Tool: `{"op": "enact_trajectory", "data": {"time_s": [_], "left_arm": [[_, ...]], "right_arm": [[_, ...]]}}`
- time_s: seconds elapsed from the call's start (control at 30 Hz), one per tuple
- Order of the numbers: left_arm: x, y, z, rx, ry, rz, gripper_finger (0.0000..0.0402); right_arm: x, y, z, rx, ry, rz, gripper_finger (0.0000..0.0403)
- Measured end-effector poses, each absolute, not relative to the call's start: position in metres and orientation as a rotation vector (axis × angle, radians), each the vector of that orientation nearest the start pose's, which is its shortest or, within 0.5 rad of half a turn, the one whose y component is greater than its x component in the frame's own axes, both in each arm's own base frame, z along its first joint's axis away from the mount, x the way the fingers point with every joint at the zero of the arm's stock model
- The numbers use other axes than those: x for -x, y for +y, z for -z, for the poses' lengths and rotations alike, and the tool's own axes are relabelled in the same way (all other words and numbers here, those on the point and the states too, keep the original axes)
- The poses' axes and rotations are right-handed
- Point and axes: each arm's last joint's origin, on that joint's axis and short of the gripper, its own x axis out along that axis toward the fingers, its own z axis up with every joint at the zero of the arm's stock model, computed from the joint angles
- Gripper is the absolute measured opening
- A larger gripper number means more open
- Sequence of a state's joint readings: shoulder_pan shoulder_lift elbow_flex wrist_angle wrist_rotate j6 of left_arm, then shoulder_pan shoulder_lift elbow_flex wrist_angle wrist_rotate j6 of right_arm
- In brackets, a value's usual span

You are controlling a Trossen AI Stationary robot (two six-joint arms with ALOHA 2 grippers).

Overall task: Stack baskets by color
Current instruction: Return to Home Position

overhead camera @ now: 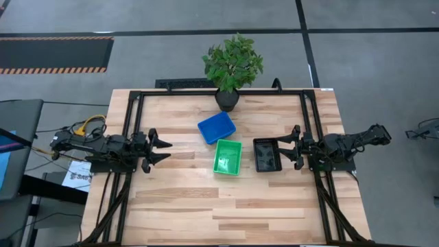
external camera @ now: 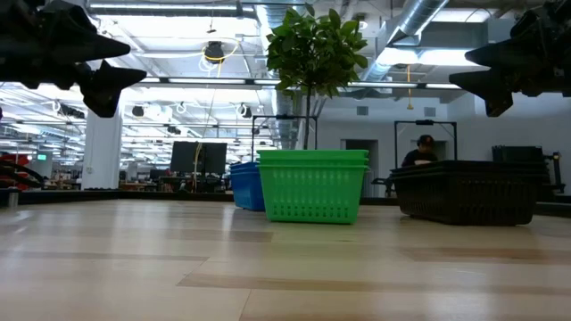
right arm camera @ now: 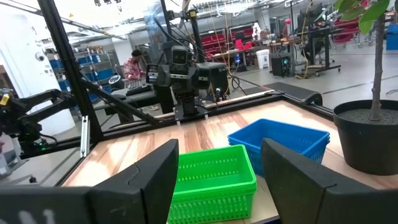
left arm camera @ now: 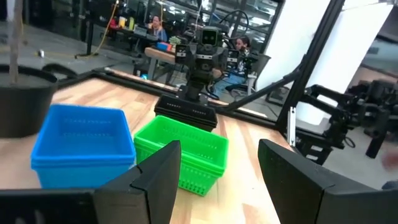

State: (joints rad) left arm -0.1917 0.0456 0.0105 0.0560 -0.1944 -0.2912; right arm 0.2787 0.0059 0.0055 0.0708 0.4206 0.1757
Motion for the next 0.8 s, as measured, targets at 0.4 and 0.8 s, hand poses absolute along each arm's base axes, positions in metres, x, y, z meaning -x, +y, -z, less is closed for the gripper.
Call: {"op": "enact_trajectory", "data": {"time_s": [0.4, 0.8], "left_arm": [[-0.0986, -0.0135, -0.1686, 0.357, -0.018, 0.001, 0.0203], [-0.0986, -0.0135, -0.1686, 0.364, -0.018, 0.001, 0.0203]], "right_arm": [[-0.0946, 0.0148, -0.1715, -0.200, -0.078, 0.136, 0.0249], [-0.0946, 0.0148, -0.1714, -0.200, -0.078, 0.136, 0.0249]]}}
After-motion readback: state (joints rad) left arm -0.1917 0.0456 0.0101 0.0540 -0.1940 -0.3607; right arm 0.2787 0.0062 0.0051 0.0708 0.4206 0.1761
